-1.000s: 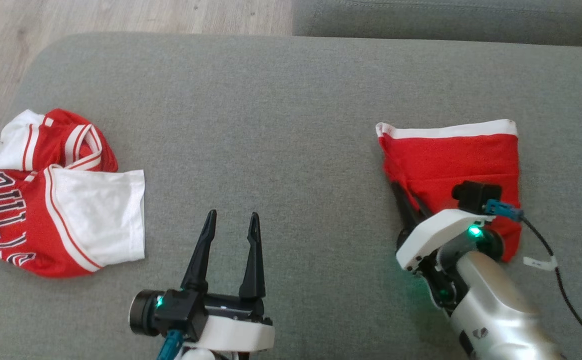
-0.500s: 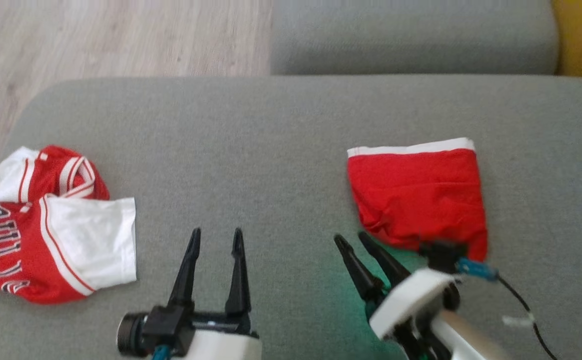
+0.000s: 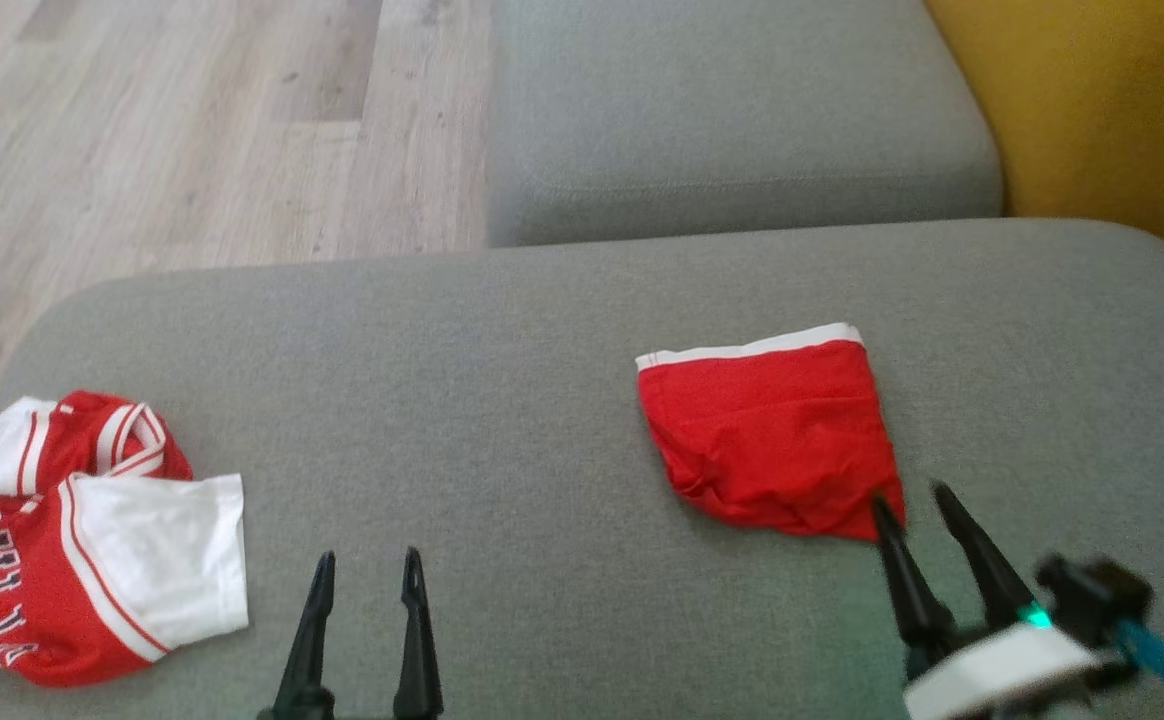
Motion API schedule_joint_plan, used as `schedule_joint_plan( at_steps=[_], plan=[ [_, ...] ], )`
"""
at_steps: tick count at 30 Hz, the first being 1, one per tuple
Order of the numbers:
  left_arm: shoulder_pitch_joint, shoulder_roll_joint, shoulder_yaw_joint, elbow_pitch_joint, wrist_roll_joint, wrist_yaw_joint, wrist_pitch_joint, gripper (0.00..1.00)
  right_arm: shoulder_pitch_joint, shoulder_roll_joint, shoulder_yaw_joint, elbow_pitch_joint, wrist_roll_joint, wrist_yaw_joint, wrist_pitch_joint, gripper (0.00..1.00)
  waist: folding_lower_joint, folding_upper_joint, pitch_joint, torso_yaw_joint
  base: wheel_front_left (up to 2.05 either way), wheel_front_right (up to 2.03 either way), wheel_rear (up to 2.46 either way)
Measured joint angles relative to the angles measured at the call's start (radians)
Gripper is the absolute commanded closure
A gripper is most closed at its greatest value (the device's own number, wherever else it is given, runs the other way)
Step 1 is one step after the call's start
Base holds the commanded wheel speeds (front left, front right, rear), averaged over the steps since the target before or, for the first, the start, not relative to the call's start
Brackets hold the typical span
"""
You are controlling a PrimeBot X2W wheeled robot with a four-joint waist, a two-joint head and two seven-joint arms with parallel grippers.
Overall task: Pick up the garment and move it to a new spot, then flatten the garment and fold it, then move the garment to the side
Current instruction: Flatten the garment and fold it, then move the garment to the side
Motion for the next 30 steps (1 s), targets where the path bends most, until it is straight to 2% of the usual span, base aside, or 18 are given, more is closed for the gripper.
schedule_joint_plan(
  at_steps=[4, 10, 30],
  plan=[
    [0.043, 0.001, 0.018, 0.0, 0.009, 0.001, 0.0, 0.0, 0.124, 0.053, -0.134, -0.03, -0.119, 0.0, 0.0, 0.0, 0.0, 0.0, -0.019, -0.015, 0.0, 0.0, 0.0],
    [0.054, 0.002, 0.033, 0.01, 0.015, 0.009, 0.0, 0.0, 0.149, 0.09, -0.168, -0.053, -0.257, 0.0, 0.0, 0.0, 0.0002, 0.0, -0.033, -0.029, 0.0, 0.0, 0.0],
    [0.057, 0.002, 0.03, 0.048, 0.027, -0.011, 0.0, 0.0, 0.151, 0.118, -0.185, -0.051, -0.313, 0.0, 0.0, 0.0, 0.0002, 0.0, -0.038, -0.033, 0.0, 0.0, 0.0]
  ],
)
